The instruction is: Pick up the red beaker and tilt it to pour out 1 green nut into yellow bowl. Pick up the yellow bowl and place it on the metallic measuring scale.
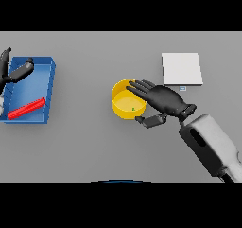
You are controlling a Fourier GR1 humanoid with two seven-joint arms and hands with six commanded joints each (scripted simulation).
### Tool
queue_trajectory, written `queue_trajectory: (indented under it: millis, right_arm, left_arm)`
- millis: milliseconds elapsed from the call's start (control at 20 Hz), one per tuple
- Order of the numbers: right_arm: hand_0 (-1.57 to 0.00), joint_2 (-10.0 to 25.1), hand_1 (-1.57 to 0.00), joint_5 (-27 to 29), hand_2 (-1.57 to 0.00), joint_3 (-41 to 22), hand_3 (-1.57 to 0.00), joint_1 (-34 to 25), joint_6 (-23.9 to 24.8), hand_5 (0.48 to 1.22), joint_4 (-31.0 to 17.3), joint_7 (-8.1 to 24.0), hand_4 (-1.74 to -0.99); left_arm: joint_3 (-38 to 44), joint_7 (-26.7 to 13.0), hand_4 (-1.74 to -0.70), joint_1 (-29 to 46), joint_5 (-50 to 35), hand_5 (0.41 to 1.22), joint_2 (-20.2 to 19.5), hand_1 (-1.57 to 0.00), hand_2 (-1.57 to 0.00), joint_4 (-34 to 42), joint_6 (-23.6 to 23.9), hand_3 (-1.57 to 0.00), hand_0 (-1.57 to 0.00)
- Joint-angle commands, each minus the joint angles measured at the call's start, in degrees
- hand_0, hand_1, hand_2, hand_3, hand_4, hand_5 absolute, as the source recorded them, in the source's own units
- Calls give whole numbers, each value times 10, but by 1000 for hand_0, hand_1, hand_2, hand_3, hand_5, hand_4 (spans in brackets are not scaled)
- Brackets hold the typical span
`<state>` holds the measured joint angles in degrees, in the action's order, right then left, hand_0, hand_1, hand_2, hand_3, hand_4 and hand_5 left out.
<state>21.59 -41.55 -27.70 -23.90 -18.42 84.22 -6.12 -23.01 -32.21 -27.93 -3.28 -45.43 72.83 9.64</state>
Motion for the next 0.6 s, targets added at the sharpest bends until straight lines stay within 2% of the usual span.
queue_trajectory:
  millis: [0,300,350,550]
  right_arm:
    - [1,6,1,0,1,-6,1,-10,-16,677,-3,-8,-1277]
    - [1,-20,1,-13,1,-42,1,-66,-45,685,-81,-25,-1244]
    - [1,-12,1,-13,1,-40,1,-75,-48,682,-91,-36,-1243]
    - [1,-25,1,-27,1,-62,1,-92,-60,674,-128,-31,-1281]
  left_arm:
    - [-3,1,-797,5,2,718,1,1,1,4,2,1,1]
    - [1,3,-795,5,-4,725,-9,1,1,10,-6,1,1]
    - [-1,5,-795,2,0,729,-5,1,1,2,-6,1,1]
    - [1,16,-797,0,0,734,-3,1,1,-6,-6,1,1]
